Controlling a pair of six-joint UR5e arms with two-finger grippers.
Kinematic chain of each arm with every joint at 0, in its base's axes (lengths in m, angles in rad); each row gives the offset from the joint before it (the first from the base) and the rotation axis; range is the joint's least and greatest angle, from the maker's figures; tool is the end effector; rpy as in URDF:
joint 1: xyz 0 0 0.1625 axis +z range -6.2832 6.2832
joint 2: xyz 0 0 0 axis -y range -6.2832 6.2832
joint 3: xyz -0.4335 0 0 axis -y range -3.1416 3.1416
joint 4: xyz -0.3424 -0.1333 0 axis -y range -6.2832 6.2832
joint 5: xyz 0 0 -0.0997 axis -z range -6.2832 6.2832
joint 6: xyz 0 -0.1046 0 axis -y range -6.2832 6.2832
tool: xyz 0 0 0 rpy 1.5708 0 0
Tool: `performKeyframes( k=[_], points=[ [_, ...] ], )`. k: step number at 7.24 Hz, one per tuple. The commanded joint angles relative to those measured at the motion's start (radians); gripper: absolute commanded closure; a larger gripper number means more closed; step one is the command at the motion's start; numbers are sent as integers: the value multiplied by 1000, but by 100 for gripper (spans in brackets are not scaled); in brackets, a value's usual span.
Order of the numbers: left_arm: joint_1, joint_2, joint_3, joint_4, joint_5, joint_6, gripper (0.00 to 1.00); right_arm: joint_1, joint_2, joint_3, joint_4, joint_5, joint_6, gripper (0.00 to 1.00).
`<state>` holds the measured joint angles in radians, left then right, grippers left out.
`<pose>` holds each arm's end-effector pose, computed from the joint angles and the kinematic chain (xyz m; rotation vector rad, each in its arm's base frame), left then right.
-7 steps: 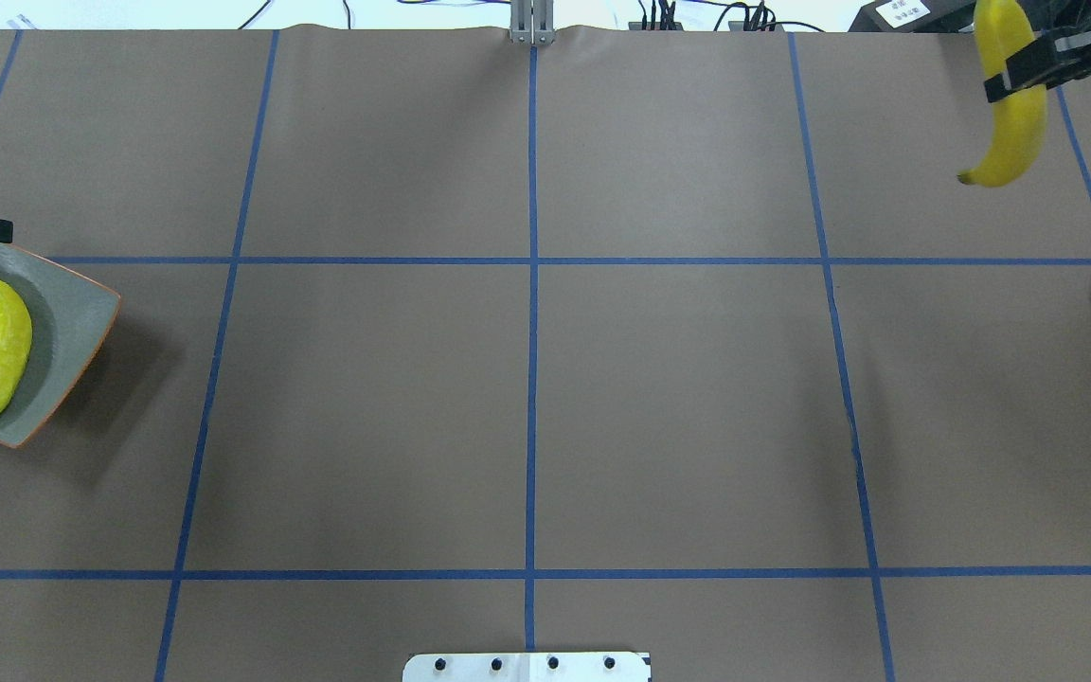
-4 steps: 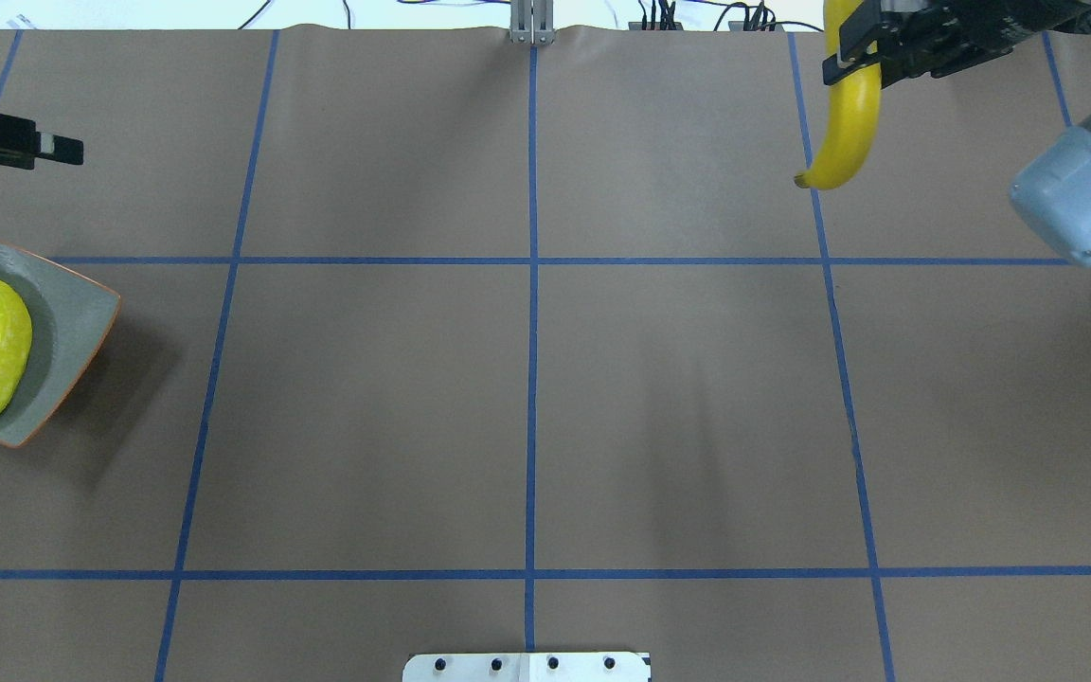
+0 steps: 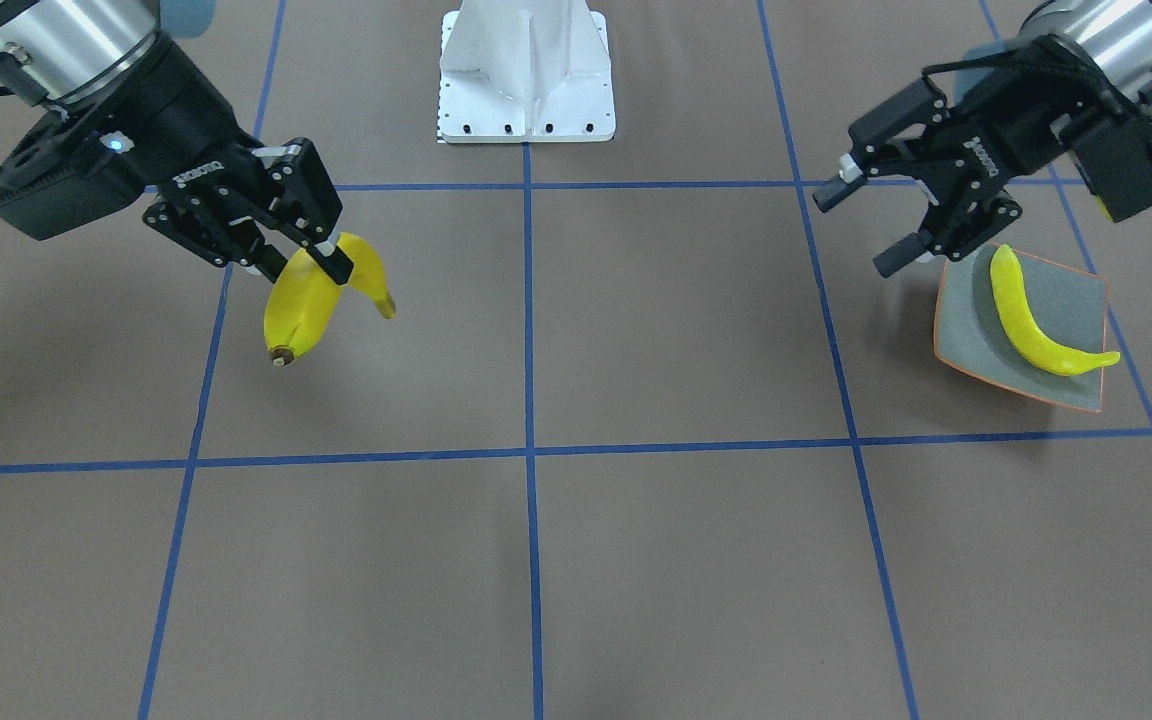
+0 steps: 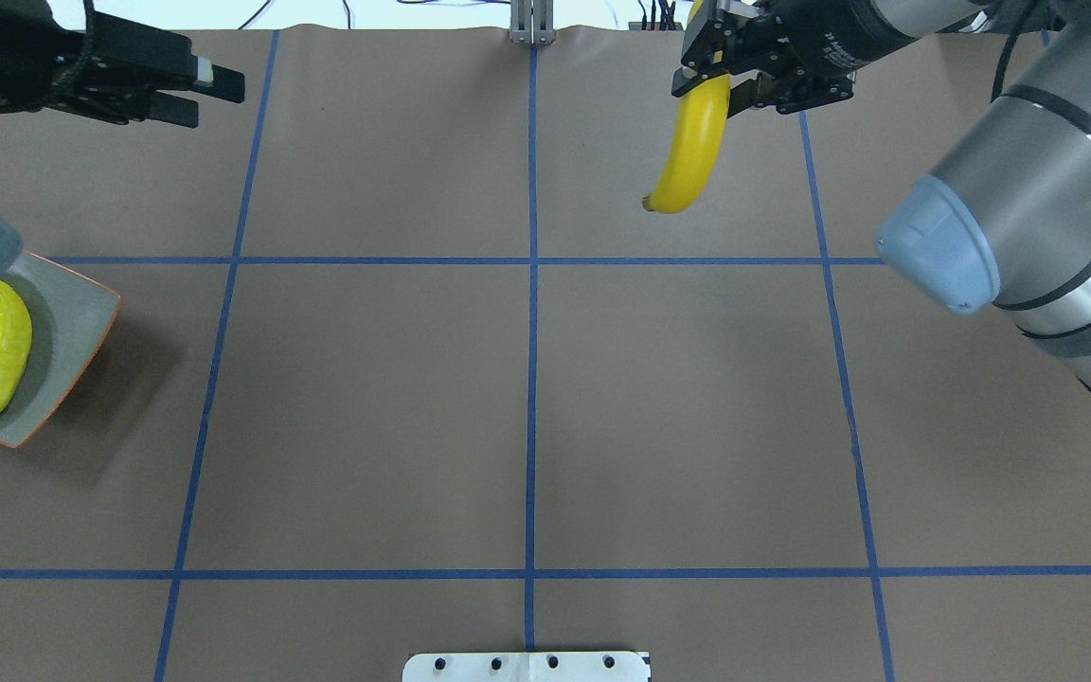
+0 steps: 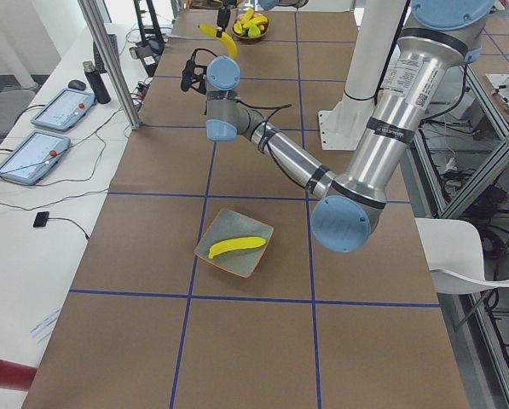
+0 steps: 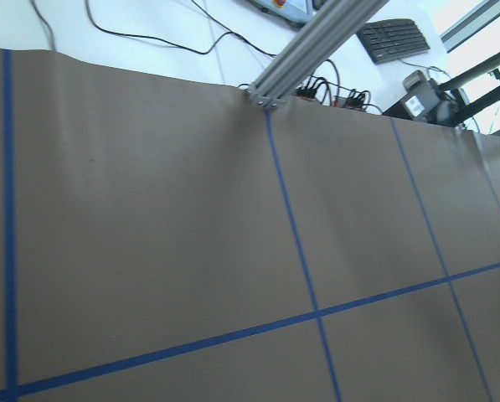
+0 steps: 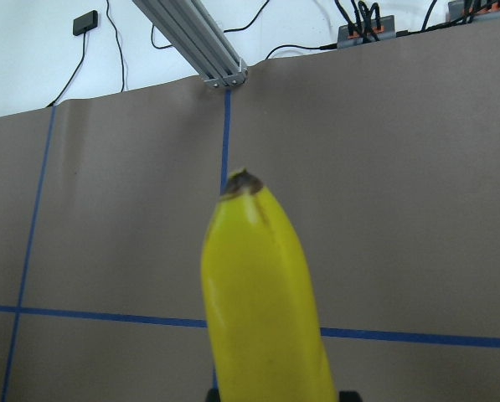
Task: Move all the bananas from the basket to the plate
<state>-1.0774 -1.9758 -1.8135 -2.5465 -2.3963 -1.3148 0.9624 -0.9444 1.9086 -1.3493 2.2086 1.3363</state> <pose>0.1916 -0.4754 0.2510 0.4331 1.5471 0.0337 -0.2645 -0.5039 0.1716 0.1804 -1.2553 0.2504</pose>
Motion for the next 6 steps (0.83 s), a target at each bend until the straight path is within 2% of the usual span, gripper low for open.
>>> performKeyframes(
  k=[1,5,6],
  points=[
    [83,-38,-17,-75,2,-12,0,-46,58,-6,9,-10,89,100],
    [189,-61,-20,-257,2,-4,0,-125,125,-14,-4,-3,81,100],
    [209,-74,-18,-277,2,-4,0,-138,154,-13,-43,0,81,100]
  ],
)
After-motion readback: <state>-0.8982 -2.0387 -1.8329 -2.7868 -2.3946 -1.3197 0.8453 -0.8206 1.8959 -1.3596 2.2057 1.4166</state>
